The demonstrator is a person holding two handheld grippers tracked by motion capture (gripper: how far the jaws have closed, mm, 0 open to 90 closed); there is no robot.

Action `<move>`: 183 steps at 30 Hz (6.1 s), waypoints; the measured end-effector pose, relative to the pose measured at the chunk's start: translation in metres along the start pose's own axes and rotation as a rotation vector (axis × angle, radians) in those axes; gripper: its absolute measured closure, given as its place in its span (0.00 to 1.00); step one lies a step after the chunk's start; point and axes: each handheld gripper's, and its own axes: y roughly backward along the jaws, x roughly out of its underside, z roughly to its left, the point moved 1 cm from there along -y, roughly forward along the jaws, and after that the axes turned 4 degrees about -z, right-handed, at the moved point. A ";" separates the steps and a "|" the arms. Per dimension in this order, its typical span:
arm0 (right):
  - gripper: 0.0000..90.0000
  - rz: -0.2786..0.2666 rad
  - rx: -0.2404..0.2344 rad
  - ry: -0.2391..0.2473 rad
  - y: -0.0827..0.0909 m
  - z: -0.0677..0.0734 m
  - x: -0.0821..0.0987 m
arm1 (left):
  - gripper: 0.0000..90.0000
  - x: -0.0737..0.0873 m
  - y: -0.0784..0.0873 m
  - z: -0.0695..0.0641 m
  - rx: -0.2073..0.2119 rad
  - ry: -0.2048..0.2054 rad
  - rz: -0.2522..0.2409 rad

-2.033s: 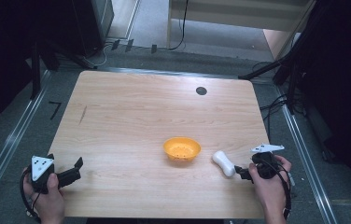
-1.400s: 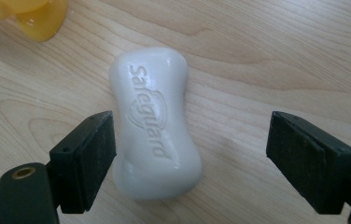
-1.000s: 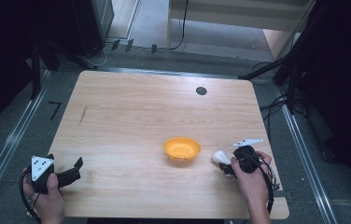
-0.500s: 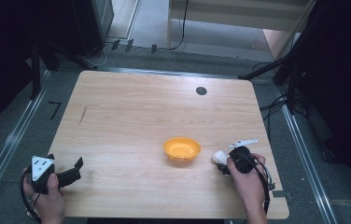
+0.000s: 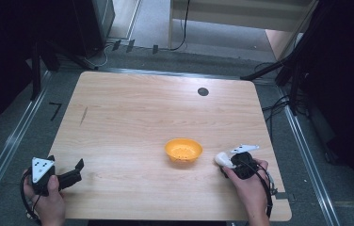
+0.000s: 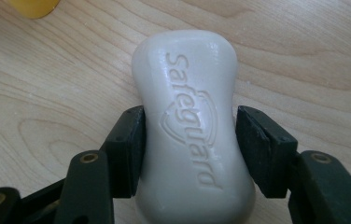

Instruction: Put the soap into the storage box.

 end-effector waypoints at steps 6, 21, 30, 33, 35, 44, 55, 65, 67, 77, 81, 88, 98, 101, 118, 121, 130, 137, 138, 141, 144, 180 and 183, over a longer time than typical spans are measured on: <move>0.51 0.006 -0.008 0.005 0.000 -0.001 0.000 | 0.00 0.000 0.000 -0.001 0.001 -0.004 0.000; 0.55 0.001 -0.027 0.048 0.005 -0.004 -0.004 | 0.00 0.000 -0.001 -0.001 0.004 -0.019 0.007; 0.55 -0.003 -0.065 0.108 0.018 -0.007 -0.013 | 0.00 0.000 -0.001 -0.002 0.003 -0.020 0.008; 0.55 -0.007 -0.077 0.134 0.020 -0.008 -0.016 | 0.00 0.000 -0.001 -0.002 0.003 -0.022 0.009; 0.55 -0.008 -0.084 0.169 0.022 -0.008 -0.019 | 0.00 0.000 -0.001 -0.002 0.003 -0.020 0.007; 0.55 0.019 -0.103 0.238 0.024 -0.009 -0.026 | 0.00 0.000 -0.001 -0.002 0.002 -0.026 0.011; 0.55 -0.001 -0.129 0.342 0.025 -0.005 -0.042 | 0.00 0.000 -0.001 -0.002 0.002 -0.025 0.009; 0.55 -0.008 -0.147 0.400 0.025 0.001 -0.059 | 0.00 0.000 -0.001 -0.002 0.003 -0.024 0.008; 0.55 -0.008 -0.154 0.413 0.025 0.003 -0.062 | 0.00 0.000 -0.001 -0.002 0.004 -0.023 0.010; 0.55 -0.014 -0.178 0.445 0.023 0.011 -0.075 | 0.00 0.000 -0.001 -0.002 0.004 -0.025 0.012; 0.55 -0.015 -0.187 0.463 0.023 0.014 -0.080 | 0.00 0.000 -0.001 -0.002 0.005 -0.023 0.012; 0.55 -0.014 -0.196 0.477 0.020 0.020 -0.086 | 0.00 0.000 -0.001 -0.002 0.005 -0.019 0.011; 0.55 -0.021 -0.215 0.498 0.014 0.029 -0.096 | 0.00 0.000 -0.001 -0.002 0.007 -0.021 0.013; 0.55 -0.023 -0.227 0.514 0.012 0.032 -0.098 | 0.00 0.000 -0.002 -0.002 0.006 -0.021 0.014; 0.55 -0.032 -0.253 0.591 0.005 0.048 -0.113 | 0.00 0.000 -0.002 -0.001 0.008 -0.019 0.014; 0.55 -0.025 -0.252 0.603 0.004 0.052 -0.114 | 0.00 0.000 -0.002 -0.001 0.008 -0.017 0.015; 0.55 -0.016 -0.278 0.657 -0.001 0.061 -0.121 | 0.00 0.000 -0.002 -0.001 0.008 -0.016 0.016; 0.55 -0.011 -0.303 0.692 -0.007 0.068 -0.124 | 0.00 0.000 -0.002 -0.002 0.012 -0.018 0.019; 0.55 -0.005 -0.302 0.692 -0.008 0.068 -0.124 | 0.00 0.000 -0.002 -0.002 0.013 -0.018 0.019; 0.55 -0.002 -0.317 0.694 -0.010 0.069 -0.125 | 0.00 0.000 -0.002 -0.001 0.011 -0.015 0.018; 0.55 0.002 -0.332 0.707 -0.013 0.071 -0.127 | 0.00 -0.001 -0.002 -0.001 0.012 -0.016 0.020; 0.55 0.048 -0.382 0.775 -0.032 0.084 -0.133 | 0.00 -0.001 -0.002 -0.001 0.012 -0.015 0.019; 0.55 0.051 -0.385 0.775 -0.036 0.084 -0.133 | 0.00 -0.001 -0.002 -0.001 0.013 -0.015 0.019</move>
